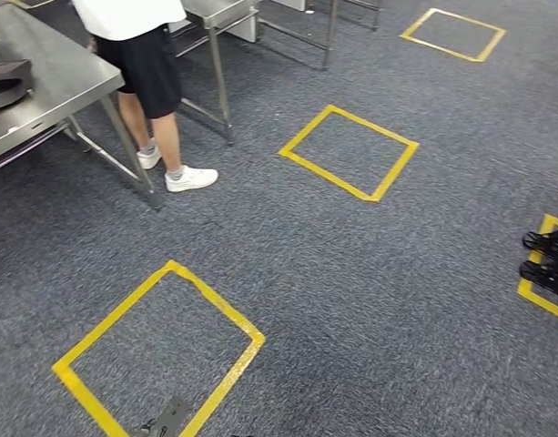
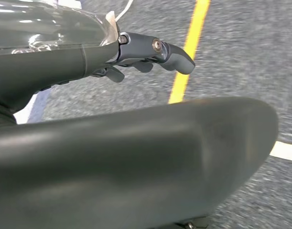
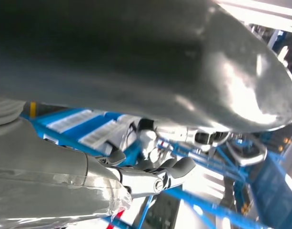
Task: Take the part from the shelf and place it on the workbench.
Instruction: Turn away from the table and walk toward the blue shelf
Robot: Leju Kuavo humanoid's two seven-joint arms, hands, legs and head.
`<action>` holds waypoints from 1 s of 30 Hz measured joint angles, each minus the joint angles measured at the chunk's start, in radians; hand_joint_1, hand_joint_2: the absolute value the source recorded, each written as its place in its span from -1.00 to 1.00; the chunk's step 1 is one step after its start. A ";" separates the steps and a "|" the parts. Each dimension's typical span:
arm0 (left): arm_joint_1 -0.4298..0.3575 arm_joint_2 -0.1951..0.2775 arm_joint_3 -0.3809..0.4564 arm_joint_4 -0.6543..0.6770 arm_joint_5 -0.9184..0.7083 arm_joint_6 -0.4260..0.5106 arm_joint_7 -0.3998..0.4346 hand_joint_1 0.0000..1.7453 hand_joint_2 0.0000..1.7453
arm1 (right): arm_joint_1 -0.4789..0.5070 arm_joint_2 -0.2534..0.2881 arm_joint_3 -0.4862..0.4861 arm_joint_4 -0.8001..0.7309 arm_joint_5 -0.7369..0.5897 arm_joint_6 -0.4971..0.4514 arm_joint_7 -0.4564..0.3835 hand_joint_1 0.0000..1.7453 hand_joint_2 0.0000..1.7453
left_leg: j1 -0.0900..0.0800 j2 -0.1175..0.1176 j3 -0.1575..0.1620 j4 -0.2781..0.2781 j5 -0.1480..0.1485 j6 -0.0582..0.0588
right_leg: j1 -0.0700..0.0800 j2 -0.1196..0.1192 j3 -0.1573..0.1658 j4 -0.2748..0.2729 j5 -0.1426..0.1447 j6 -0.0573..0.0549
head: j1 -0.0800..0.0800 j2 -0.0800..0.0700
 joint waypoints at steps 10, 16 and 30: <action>-0.006 -0.002 0.000 0.000 0.000 0.002 -0.004 -1.00 -1.00 | -0.014 0.006 -0.005 0.007 0.003 0.002 -0.008 -1.00 -1.00 | 0.003 -0.044 0.083 -0.205 0.083 0.021 | -0.005 0.012 -0.034 0.064 -0.038 0.035 | 0.004 0.000; -0.002 -0.002 0.001 0.000 0.000 0.002 0.000 -1.00 -1.00 | -0.012 0.006 -0.007 0.015 0.008 0.002 -0.008 -1.00 -1.00 | 0.003 0.053 0.103 -0.210 0.065 0.028 | -0.023 -0.073 -0.134 0.241 -0.079 0.066 | 0.006 0.000; 0.002 0.000 0.008 0.000 0.000 0.004 0.000 -1.00 -1.00 | -0.009 0.013 -0.012 0.014 0.018 0.004 -0.006 -1.00 -1.00 | 0.000 0.009 -0.016 0.072 -0.069 -0.008 | 0.000 -0.034 -0.006 0.004 -0.005 -0.010 | -0.003 0.000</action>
